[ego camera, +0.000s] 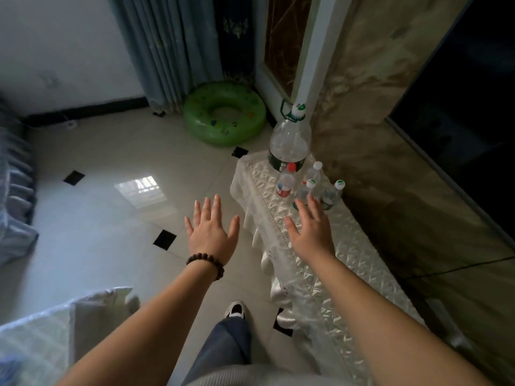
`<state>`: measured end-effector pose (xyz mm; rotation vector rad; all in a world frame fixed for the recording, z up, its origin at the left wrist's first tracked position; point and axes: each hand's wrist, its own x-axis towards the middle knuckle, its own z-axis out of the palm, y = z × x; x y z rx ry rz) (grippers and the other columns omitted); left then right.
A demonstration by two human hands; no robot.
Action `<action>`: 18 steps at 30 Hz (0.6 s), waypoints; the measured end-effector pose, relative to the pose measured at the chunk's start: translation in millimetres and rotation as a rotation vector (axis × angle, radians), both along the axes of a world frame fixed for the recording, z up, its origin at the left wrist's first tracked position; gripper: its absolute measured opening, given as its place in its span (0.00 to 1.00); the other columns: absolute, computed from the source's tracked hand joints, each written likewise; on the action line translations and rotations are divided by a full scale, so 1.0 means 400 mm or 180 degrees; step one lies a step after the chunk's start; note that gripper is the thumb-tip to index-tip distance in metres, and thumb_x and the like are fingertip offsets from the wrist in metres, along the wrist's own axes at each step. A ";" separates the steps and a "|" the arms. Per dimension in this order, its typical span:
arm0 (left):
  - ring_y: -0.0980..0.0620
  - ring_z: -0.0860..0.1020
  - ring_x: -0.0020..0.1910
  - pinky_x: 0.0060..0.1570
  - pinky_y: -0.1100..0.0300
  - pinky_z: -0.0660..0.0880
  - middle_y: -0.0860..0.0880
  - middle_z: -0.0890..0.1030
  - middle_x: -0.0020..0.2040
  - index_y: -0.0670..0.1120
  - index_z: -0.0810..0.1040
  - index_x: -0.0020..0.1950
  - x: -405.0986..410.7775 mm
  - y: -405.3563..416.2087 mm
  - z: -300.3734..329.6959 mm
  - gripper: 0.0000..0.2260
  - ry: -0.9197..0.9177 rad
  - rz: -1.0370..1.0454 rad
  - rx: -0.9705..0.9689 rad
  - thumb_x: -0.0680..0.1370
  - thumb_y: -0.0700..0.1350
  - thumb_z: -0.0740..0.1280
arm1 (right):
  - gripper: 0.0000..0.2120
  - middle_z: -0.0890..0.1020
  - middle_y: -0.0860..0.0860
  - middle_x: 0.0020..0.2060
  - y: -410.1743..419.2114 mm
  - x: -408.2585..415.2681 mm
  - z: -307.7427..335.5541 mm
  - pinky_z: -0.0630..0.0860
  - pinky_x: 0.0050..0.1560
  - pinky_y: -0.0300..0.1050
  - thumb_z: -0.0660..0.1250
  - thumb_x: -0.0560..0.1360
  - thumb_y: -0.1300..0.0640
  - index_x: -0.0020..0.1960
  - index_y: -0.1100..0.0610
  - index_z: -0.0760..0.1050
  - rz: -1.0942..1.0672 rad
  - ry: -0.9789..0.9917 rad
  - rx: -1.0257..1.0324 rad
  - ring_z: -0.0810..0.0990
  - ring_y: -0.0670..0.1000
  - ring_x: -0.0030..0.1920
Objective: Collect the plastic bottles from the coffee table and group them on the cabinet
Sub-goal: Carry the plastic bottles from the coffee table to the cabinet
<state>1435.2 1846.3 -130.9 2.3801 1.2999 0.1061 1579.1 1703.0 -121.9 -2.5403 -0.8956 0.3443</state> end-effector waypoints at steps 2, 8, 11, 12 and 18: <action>0.50 0.43 0.76 0.74 0.46 0.43 0.50 0.49 0.78 0.53 0.46 0.77 -0.061 -0.061 -0.007 0.30 -0.0032 0.0197 0.0002 0.78 0.63 0.49 | 0.27 0.50 0.52 0.78 -0.043 -0.042 0.002 0.49 0.76 0.54 0.54 0.79 0.43 0.76 0.52 0.57 0.0185 -0.0023 0.0014 0.45 0.52 0.77; 0.50 0.44 0.76 0.74 0.47 0.43 0.50 0.49 0.78 0.52 0.47 0.77 -0.279 -0.297 -0.019 0.31 -0.0092 0.0776 0.0013 0.78 0.63 0.50 | 0.27 0.51 0.52 0.78 -0.197 -0.197 0.004 0.49 0.76 0.54 0.54 0.79 0.43 0.76 0.51 0.57 0.0685 -0.0053 0.0037 0.44 0.52 0.77; 0.50 0.44 0.76 0.73 0.46 0.43 0.50 0.49 0.78 0.51 0.47 0.77 -0.399 -0.398 -0.006 0.31 -0.0113 0.1052 0.0041 0.78 0.63 0.49 | 0.28 0.50 0.52 0.78 -0.252 -0.290 0.019 0.47 0.76 0.52 0.54 0.79 0.43 0.76 0.52 0.57 0.0993 -0.0044 0.0049 0.44 0.51 0.77; 0.50 0.45 0.76 0.73 0.46 0.43 0.49 0.49 0.78 0.51 0.47 0.77 -0.440 -0.425 0.001 0.31 -0.0100 0.1161 0.0059 0.78 0.62 0.49 | 0.28 0.50 0.52 0.78 -0.264 -0.322 0.024 0.46 0.76 0.52 0.54 0.79 0.43 0.76 0.52 0.56 0.1104 -0.0024 0.0062 0.44 0.51 0.77; 0.50 0.45 0.76 0.73 0.45 0.43 0.48 0.51 0.78 0.50 0.49 0.77 -0.675 -0.545 0.044 0.30 -0.0111 0.1936 0.0208 0.79 0.61 0.52 | 0.28 0.50 0.50 0.78 -0.277 -0.533 0.046 0.46 0.76 0.50 0.56 0.79 0.43 0.76 0.50 0.56 0.1804 0.0126 0.0138 0.44 0.50 0.77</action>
